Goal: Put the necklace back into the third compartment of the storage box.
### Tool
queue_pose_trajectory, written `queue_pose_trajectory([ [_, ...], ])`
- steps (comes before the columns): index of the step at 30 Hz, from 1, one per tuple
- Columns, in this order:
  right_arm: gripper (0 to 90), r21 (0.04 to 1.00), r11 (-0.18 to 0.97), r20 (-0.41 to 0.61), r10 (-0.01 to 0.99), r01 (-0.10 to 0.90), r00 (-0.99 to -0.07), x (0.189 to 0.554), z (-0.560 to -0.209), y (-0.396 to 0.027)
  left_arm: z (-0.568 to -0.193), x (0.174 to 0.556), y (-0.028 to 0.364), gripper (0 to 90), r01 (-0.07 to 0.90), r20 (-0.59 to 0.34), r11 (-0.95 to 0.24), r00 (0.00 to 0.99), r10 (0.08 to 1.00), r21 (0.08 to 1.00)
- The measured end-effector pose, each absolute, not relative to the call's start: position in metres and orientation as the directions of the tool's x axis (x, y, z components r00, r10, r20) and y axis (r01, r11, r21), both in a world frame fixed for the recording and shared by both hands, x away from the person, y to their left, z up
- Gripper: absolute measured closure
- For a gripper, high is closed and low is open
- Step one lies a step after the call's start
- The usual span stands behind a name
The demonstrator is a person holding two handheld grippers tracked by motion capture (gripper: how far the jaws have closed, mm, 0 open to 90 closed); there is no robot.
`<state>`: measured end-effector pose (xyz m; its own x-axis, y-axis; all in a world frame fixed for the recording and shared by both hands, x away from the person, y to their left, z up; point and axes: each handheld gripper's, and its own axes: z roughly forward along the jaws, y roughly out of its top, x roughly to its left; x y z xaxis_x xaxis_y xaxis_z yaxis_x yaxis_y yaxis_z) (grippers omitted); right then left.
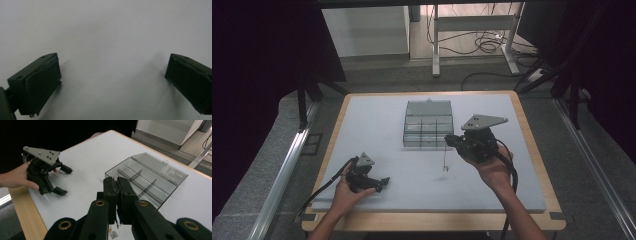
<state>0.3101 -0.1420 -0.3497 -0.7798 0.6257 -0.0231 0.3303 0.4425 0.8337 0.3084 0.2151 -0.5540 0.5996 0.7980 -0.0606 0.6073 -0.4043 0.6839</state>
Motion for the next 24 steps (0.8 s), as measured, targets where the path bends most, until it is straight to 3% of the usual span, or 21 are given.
queue_pose_trajectory([
  [24,84.9,0.854,0.409,-0.029,0.655,0.322,-0.755,0.329,-0.325,-0.141,-0.554,0.308,0.215,0.0,0.607,-0.060,-0.404,0.599,0.799,0.684],
])
